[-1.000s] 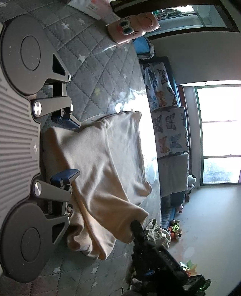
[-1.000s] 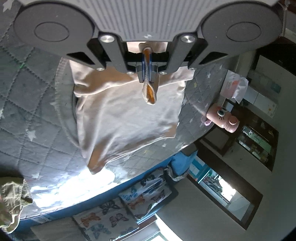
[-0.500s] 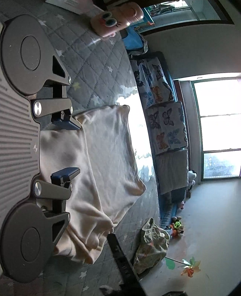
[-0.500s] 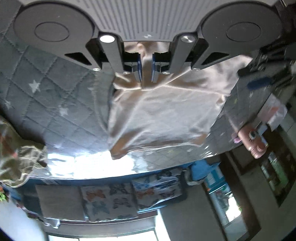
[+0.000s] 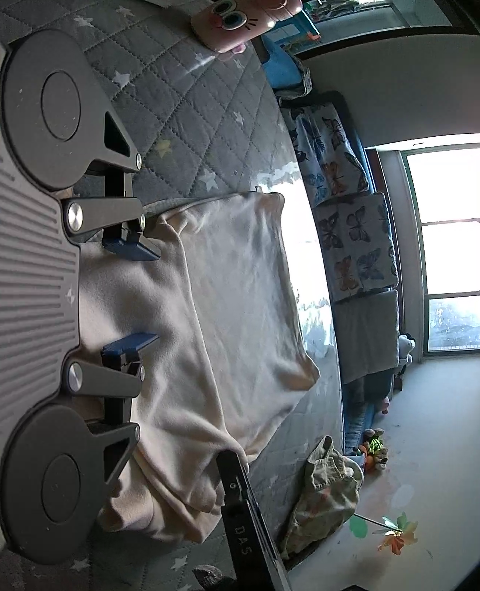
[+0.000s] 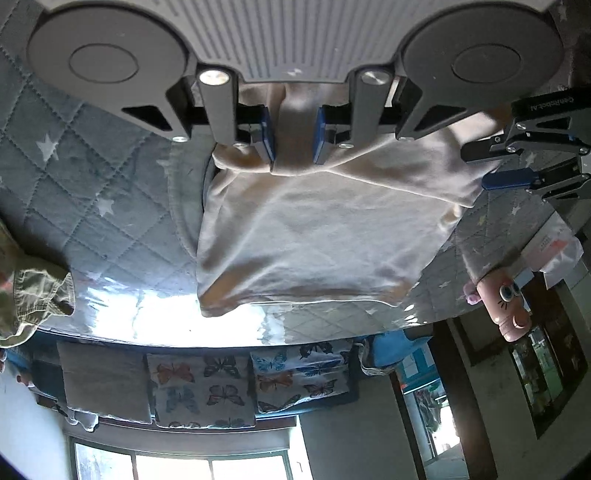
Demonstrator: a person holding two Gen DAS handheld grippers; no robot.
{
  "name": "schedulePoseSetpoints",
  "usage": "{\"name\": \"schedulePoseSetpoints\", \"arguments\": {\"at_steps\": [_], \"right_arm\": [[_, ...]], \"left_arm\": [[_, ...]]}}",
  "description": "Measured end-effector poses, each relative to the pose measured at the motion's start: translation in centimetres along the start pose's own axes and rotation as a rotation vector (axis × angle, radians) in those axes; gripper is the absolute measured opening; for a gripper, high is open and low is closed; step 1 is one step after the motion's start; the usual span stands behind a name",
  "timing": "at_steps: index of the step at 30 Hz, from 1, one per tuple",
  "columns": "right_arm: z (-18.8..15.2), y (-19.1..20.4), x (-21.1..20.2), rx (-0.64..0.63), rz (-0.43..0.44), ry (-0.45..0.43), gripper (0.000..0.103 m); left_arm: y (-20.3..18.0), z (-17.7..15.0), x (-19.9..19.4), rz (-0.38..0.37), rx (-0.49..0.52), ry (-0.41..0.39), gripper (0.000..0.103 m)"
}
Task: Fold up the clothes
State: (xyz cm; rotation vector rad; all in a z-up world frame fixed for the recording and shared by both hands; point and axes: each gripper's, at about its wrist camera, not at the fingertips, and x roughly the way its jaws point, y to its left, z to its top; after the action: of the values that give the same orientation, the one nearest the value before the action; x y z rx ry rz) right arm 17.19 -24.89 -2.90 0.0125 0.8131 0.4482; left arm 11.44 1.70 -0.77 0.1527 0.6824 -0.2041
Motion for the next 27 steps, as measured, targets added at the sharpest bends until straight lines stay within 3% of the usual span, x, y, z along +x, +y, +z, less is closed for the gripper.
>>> {"name": "schedulePoseSetpoints", "arguments": {"at_steps": [3, 13, 21, 27], "right_arm": [[-0.1, -0.1, -0.3, -0.012, -0.013, -0.010, 0.002], [-0.4, -1.8, -2.4, 0.019, -0.064, -0.036, 0.004], [-1.2, 1.2, -3.5, -0.118, 0.041, -0.027, 0.008], [-1.3, 0.9, -3.3, -0.119, 0.034, -0.018, 0.009]], "left_arm": [[0.0, -0.1, 0.2, 0.003, 0.002, 0.005, 0.048], [-0.1, 0.2, -0.4, 0.007, 0.017, -0.007, 0.047], [-1.1, 1.0, -0.1, -0.010, 0.041, -0.016, 0.047], [-1.0, 0.0, 0.3, -0.012, 0.058, 0.021, 0.048]]}}
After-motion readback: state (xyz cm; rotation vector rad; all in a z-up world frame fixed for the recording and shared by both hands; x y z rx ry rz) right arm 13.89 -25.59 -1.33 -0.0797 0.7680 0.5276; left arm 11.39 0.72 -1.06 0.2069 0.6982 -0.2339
